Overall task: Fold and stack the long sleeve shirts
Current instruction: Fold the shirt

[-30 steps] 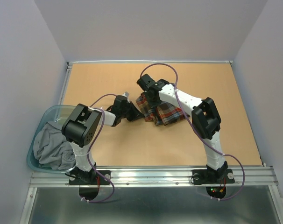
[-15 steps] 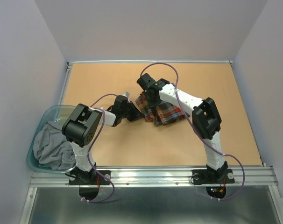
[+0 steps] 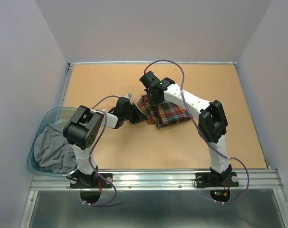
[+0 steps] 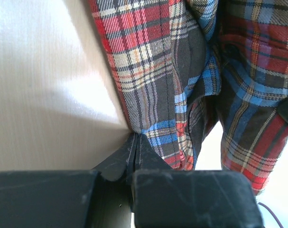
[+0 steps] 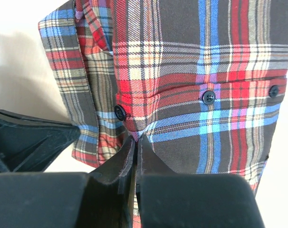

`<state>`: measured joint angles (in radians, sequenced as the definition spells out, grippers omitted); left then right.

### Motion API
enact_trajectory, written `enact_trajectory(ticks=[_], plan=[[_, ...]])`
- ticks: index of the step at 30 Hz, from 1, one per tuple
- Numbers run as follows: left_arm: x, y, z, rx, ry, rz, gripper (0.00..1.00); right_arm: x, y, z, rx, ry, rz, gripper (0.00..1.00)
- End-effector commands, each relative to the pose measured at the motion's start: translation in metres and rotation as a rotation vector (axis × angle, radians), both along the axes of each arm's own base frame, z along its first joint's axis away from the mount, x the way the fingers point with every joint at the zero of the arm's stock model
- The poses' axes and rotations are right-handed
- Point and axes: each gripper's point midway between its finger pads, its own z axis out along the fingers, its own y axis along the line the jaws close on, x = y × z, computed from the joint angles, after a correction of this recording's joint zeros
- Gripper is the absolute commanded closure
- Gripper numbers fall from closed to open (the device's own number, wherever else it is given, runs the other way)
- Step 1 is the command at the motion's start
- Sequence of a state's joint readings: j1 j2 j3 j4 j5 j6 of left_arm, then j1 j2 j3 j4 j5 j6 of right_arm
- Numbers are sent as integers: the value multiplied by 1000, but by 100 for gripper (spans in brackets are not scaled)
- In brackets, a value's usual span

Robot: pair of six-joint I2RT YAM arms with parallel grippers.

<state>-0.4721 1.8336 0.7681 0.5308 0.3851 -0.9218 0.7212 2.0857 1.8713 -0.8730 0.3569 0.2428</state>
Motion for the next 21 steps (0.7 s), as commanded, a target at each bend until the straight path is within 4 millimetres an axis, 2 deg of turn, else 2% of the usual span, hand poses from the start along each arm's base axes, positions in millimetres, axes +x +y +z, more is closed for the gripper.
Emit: enact_trajectory(ticks=[1, 4, 5, 8, 10, 11, 12, 13, 14, 15, 16, 17, 18, 19, 20, 21], plan=[[1, -4, 6, 0, -27, -11, 94, 3, 28, 31, 168, -43, -3, 97], [1, -4, 9, -2, -34, -7, 93, -3, 32, 10, 189, -12, -6, 88], [2, -3, 13, -4, -43, -4, 91, -3, 33, 10, 196, -14, -6, 79], [-1, 1, 18, 6, -48, 9, 84, -7, 34, 11, 207, -4, 8, 68], [0, 7, 31, 16, -77, 25, 67, -8, 34, 29, 237, -28, 15, 58], [-2, 9, 27, 30, -68, 25, 67, -9, 34, 37, 250, -40, 17, 58], [-1, 11, 38, 28, -88, 29, 55, -9, 33, 45, 261, -53, 17, 55], [-2, 16, 40, 44, -86, 40, 49, -11, 30, 62, 286, -80, 19, 55], [-1, 19, 54, 47, -127, 41, 37, -12, 27, 65, 300, -80, 17, 54], [-1, 22, 61, 56, -141, 49, 34, -13, 25, 69, 316, -81, 13, 52], [0, 29, 63, 83, -145, 67, 31, -18, 21, 84, 356, -95, 15, 49], [4, 32, 82, 83, -188, 81, 27, -16, 23, 91, 427, -89, 11, 45], [3, 37, 86, 110, -195, 79, 23, -24, 17, 81, 442, -62, 7, 43], [8, 42, 94, 125, -216, 100, 23, -26, 14, 82, 475, -58, -1, 42], [15, 42, 110, 123, -253, 108, 22, -32, 12, 98, 549, -64, -7, 41], [19, 44, 122, 126, -281, 113, 22, -32, 2, 86, 575, -46, -32, 40]])
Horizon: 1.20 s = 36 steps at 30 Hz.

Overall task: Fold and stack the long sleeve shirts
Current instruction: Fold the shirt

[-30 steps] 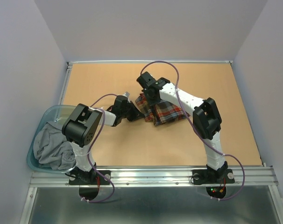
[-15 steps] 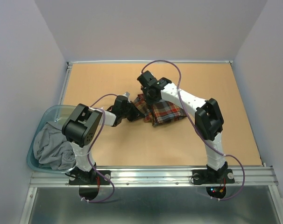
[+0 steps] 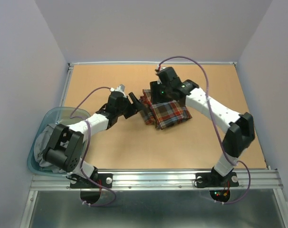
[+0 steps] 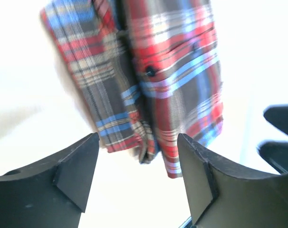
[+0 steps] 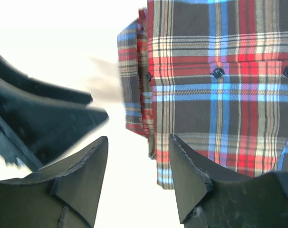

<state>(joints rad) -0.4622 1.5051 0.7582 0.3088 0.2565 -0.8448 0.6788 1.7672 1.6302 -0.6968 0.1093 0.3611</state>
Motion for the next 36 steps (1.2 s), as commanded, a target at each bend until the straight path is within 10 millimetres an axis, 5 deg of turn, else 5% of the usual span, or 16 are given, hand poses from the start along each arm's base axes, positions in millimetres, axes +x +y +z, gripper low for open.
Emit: enact_trajectory(ticks=[1, 3, 4, 5, 6, 11, 15, 18, 27, 30, 33, 36], plan=[[22, 16, 48, 82, -131, 44, 22, -2, -11, 17, 233, 11, -57, 40], [36, 10, 69, 76, -171, 41, 24, -3, -17, 33, 362, -9, -47, 41], [39, 5, 75, 64, -180, 24, 25, -13, -23, 12, 378, 38, -53, 42], [49, -2, 93, 44, -215, 16, 26, -21, -19, 15, 448, 65, -31, 43], [55, -7, 87, 45, -198, 3, 31, -16, -21, 31, 520, 9, -17, 43], [89, -47, 121, -12, -260, -62, 50, -37, -15, 0, 638, 107, 17, 56], [108, -76, 105, -16, -237, -114, 53, -39, -6, 0, 765, 92, 66, 62], [116, -86, 82, -15, -199, -130, 55, -43, 1, -21, 809, 143, 85, 62], [137, -62, -24, 102, -59, -61, 65, -58, 2, -122, 837, 310, 22, 66], [144, -55, -45, 122, -32, -49, 66, -64, 0, -146, 833, 341, 13, 66], [148, -50, -59, 140, -13, -45, 66, -68, -1, -154, 823, 343, 22, 68], [151, -47, -66, 172, -10, -45, 66, -65, 0, -134, 842, 298, 46, 68]])
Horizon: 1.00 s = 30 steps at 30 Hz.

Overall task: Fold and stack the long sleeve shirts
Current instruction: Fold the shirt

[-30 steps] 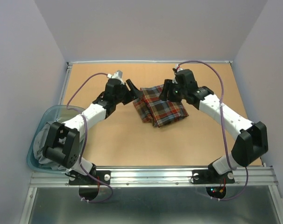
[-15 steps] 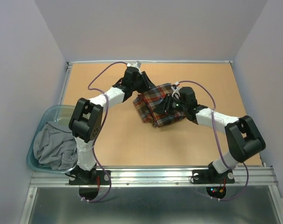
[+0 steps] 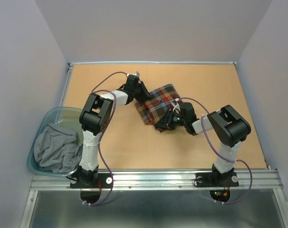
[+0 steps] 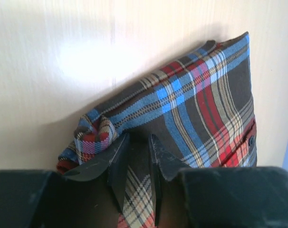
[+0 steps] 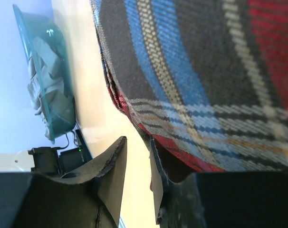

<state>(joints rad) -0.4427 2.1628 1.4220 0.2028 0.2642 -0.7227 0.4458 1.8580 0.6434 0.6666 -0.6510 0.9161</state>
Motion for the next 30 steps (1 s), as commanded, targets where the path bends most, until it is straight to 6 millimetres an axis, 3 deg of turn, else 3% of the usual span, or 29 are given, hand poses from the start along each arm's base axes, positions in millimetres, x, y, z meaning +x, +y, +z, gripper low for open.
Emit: enact_trajectory(ticks=[1, 5, 6, 9, 11, 15, 17, 19, 21, 22, 24, 25, 30], plan=[[14, 11, 0, 74, -54, 4, 66, 7, 2, 37, 52, -135, -1, 67], [18, 16, 25, 74, -108, 1, 61, 28, 0, 78, -23, -270, -3, 59], [19, 14, 54, 54, -169, 0, 56, 33, -4, 82, -77, -253, -7, 59], [14, 15, 91, 39, -233, 9, 43, 46, -24, 107, -120, -324, -52, 55], [4, 16, 143, -10, -312, 15, 31, 57, -42, 126, -86, -333, -99, 55], [-23, 15, 175, -48, -354, 12, 24, 65, -64, 130, -65, -321, -134, 55], [-37, 6, 172, -45, -349, -13, 24, 60, -68, 117, -61, -286, -117, 55], [-49, -3, 155, -37, -314, -38, 24, 64, -77, 102, -49, -258, -133, 55], [-60, -19, 123, -19, -254, -80, 26, 61, -85, 87, -2, -224, -155, 55], [-63, -25, 115, -28, -235, -95, 27, 60, -88, 70, 3, -180, -164, 55], [-71, -39, 96, -29, -199, -125, 28, 60, -92, 57, 28, -155, -182, 56], [-73, -45, 80, -43, -167, -132, 28, 53, -98, 35, 25, -91, -203, 56], [-85, -42, 21, -47, -34, -116, 31, 37, -115, -4, 51, 0, -239, 57]])
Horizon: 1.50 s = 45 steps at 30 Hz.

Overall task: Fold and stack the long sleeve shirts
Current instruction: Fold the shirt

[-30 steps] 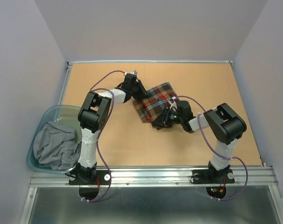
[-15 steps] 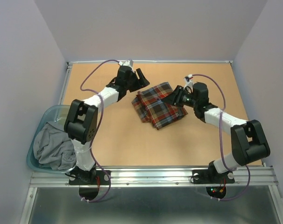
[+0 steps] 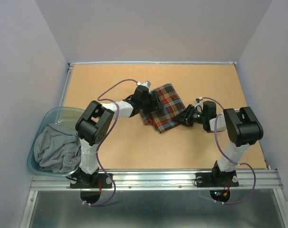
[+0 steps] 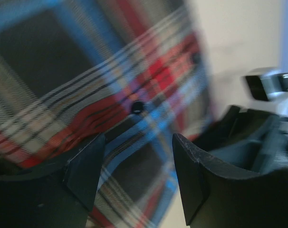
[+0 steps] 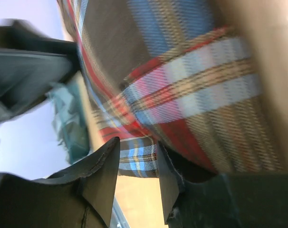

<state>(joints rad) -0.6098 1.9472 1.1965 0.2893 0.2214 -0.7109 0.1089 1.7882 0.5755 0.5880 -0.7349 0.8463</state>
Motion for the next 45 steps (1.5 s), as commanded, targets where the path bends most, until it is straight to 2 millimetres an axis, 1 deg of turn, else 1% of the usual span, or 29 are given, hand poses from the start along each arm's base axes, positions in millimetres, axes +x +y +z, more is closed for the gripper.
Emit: enact_trajectory(ticks=[1, 2, 5, 8, 9, 11, 12, 15, 17, 18, 19, 20, 21, 23, 24, 25, 27, 30, 31, 34, 35, 37, 38, 40, 41, 42, 43, 44, 45], plan=[[-5, 6, -21, -32, 68, 18, 31, -7, -7, -4, 62, -37, -2, 58], [-6, 9, -25, -29, 78, 20, 31, -13, -9, -6, 65, -28, 0, 58], [-4, 18, -27, -11, 68, 30, 31, -11, -9, 16, 74, -96, 13, 58], [1, 24, -17, -6, 49, 39, 31, -1, -8, 57, 97, -190, 12, 58], [5, 25, -6, -6, 24, 36, 31, 7, -7, 77, 102, -234, 16, 58], [12, 26, 8, 5, -13, 44, 31, 16, -6, 96, 107, -273, 13, 58], [18, 24, 24, 2, -55, 42, 31, 25, -7, 108, 108, -299, 9, 58], [36, 31, 45, 14, -109, 83, 30, 41, -5, 127, 117, -339, 16, 58], [48, 37, 49, 16, -119, 108, 30, 48, -4, 125, 116, -335, 13, 58], [60, 42, 50, 12, -121, 129, 30, 53, -6, 117, 109, -318, 3, 58], [66, 45, 49, 11, -120, 139, 30, 57, -6, 116, 105, -320, 2, 58], [71, 47, 46, 11, -110, 148, 30, 60, -6, 111, 102, -310, 1, 58], [82, 52, 40, 14, -104, 163, 31, 61, -5, 98, 101, -280, 2, 58], [92, 55, 32, 26, -88, 174, 31, 61, -6, 82, 90, -247, -3, 58], [100, 57, 22, 37, -76, 186, 31, 61, -8, 74, 77, -236, -16, 58], [104, 62, 15, 48, -61, 196, 31, 56, -9, 58, 65, -200, -21, 58], [112, 65, -5, 74, -33, 207, 32, 48, -10, 35, 51, -144, -22, 58], [116, 71, -24, 114, 9, 206, 32, 32, -12, 15, 35, -95, -20, 58], [117, 71, -30, 129, 9, 198, 32, 30, -13, 13, 30, -89, -23, 58], [118, 73, -32, 161, 4, 178, 32, 27, -14, 25, 23, -120, -27, 58], [120, 76, -32, 176, -3, 184, 32, 30, -15, 39, 18, -156, -30, 58], [124, 81, -21, 191, -30, 195, 32, 38, -19, 53, -23, -185, -46, 57], [126, 86, -18, 208, -41, 204, 32, 42, -22, 70, -61, -250, -44, 56], [129, 96, 14, 212, -97, 232, 29, 50, -40, 78, -187, -244, -106, 50], [130, 98, 14, 220, -99, 241, 29, 56, -39, 85, -186, -264, -109, 50], [129, 101, 23, 230, -120, 247, 28, 53, -45, 83, -236, -258, -109, 47], [125, 105, 44, 221, -149, 261, 26, 58, -54, 95, -284, -291, -158, 41], [122, 109, 52, 221, -157, 279, 25, 57, -60, 96, -326, -291, -162, 37], [113, 111, 66, 212, -173, 283, 21, 59, -66, 96, -361, -288, -187, 31]])
